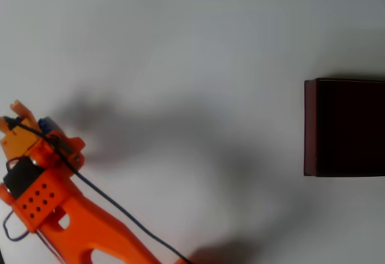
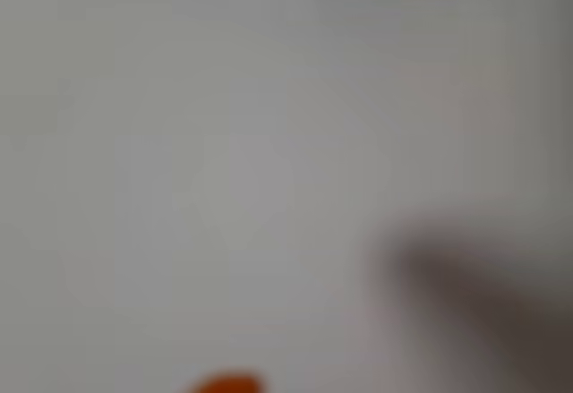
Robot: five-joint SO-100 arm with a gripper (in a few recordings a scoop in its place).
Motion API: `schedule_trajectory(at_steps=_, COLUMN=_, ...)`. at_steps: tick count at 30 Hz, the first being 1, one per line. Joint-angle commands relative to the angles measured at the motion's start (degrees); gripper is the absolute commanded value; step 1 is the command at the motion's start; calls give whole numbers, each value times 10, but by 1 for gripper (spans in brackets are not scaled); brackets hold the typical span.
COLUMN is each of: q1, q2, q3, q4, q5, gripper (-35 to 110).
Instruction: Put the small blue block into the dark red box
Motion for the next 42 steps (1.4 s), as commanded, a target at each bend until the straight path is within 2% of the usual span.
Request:
schedule_trajectory(at_steps=1, q1=-13, q2=0, q3=-61, q4=30, q5=10, gripper=23)
schedule_trajectory(at_steps=20, q1=-30, q2=-162, q3=-310, q4=142, q5=13, gripper=23)
schedule_trajectory(at_steps=42, q1=-19, q2=-246, q3=-399, q4=150, q5=-12, gripper=23)
